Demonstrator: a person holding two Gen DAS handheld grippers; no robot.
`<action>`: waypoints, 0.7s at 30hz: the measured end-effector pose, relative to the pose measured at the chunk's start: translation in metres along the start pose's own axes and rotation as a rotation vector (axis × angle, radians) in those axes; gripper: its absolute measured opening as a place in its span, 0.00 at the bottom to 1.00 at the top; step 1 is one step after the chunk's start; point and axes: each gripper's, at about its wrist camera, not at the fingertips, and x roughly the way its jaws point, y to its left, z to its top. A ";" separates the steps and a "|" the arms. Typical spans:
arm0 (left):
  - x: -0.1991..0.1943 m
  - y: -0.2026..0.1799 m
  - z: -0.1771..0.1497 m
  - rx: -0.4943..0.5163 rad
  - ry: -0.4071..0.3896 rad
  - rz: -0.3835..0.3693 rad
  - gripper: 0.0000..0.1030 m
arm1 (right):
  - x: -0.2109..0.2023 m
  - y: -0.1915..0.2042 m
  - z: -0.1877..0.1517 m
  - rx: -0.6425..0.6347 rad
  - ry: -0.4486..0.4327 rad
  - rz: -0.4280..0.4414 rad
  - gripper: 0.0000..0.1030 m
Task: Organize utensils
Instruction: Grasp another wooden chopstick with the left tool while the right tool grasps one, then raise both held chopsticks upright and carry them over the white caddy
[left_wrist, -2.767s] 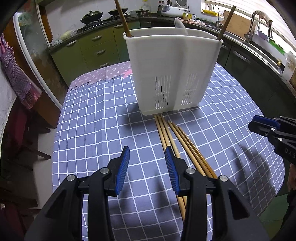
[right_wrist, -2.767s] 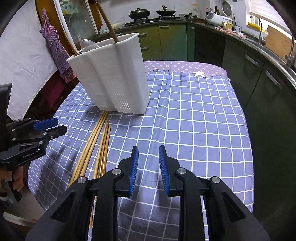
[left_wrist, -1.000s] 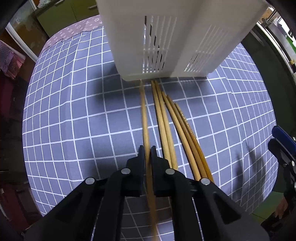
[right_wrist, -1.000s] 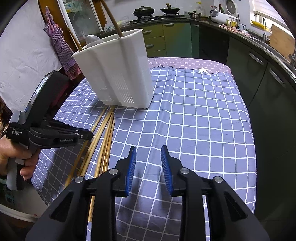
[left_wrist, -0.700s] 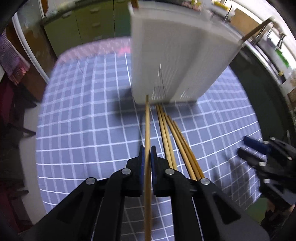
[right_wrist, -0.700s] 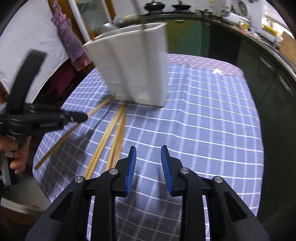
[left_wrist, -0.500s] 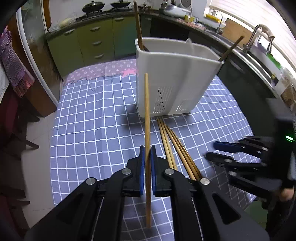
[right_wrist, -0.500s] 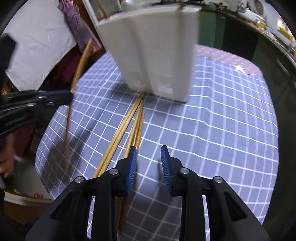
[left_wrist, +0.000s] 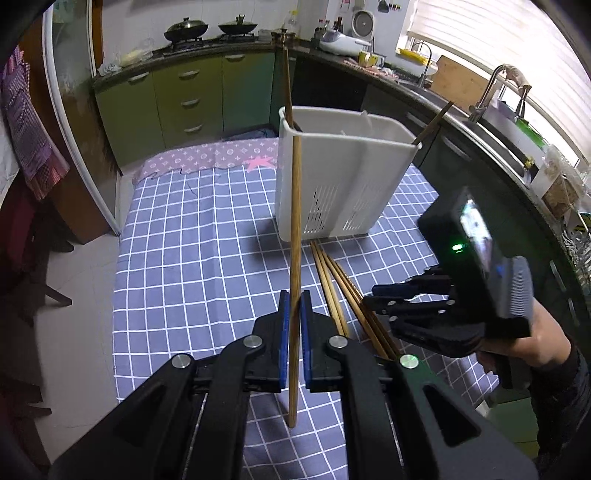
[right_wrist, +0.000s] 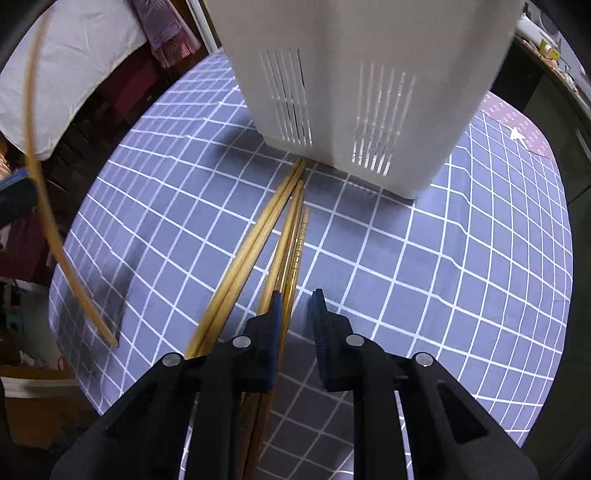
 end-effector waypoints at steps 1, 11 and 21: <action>-0.003 0.000 -0.001 0.002 -0.008 -0.001 0.06 | 0.001 0.001 0.001 -0.004 0.003 -0.008 0.16; -0.017 -0.004 -0.008 0.033 -0.037 -0.002 0.06 | 0.011 0.012 0.010 -0.032 0.036 -0.081 0.11; -0.021 -0.009 -0.012 0.054 -0.046 -0.001 0.06 | -0.026 0.004 -0.004 0.012 -0.102 -0.027 0.07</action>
